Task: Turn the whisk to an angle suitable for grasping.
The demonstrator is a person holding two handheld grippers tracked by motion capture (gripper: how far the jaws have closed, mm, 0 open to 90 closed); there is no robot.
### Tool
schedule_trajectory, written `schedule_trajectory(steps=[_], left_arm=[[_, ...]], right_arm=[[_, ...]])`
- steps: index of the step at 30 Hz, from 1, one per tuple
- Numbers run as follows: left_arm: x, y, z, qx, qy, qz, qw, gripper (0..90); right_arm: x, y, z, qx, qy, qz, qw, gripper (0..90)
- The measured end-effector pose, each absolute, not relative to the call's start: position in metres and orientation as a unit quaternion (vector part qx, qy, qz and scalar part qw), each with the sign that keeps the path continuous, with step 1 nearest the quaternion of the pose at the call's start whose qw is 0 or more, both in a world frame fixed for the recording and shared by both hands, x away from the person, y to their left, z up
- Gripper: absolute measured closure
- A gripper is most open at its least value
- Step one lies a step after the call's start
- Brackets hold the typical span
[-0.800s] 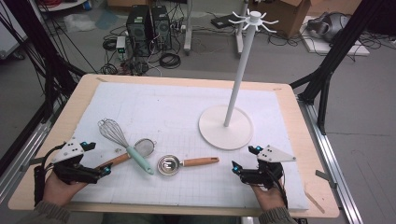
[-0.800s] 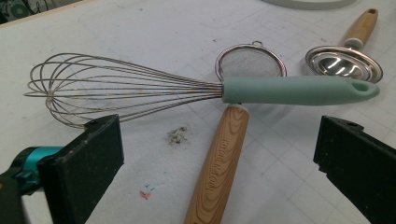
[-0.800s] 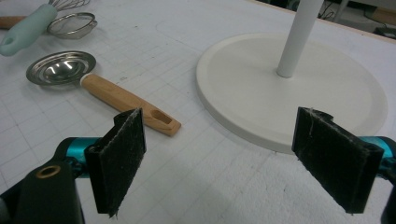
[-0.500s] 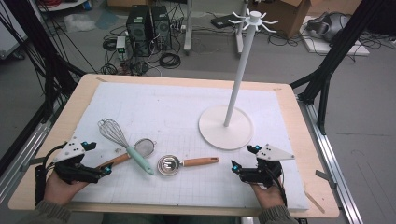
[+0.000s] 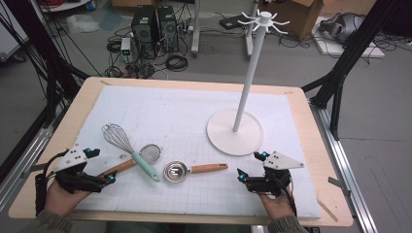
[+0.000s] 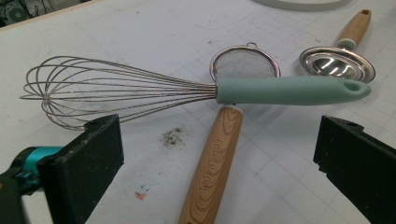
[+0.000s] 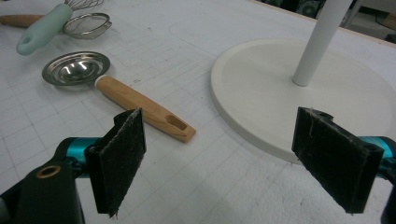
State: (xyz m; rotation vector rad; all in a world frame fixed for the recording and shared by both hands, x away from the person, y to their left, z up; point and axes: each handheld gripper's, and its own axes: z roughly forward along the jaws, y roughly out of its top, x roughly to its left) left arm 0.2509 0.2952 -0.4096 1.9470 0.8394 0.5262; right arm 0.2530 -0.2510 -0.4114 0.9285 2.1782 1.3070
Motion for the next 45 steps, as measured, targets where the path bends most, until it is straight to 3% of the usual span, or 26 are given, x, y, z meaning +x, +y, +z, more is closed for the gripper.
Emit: schedule_trajectory(steps=[17,45], left_arm=[[0.252,0.302,-0.409,0.787,0.349,0.221,0.459,2.1],[0.252,0.298,-0.41,0.789,0.344,0.218,0.459,2.1]], right_arm=[[0.256,-0.235,-0.413,0.317,0.798,0.469,0.205,16.5],[0.275,-0.173,-0.404,0.263,0.826,0.471,0.165,16.7]])
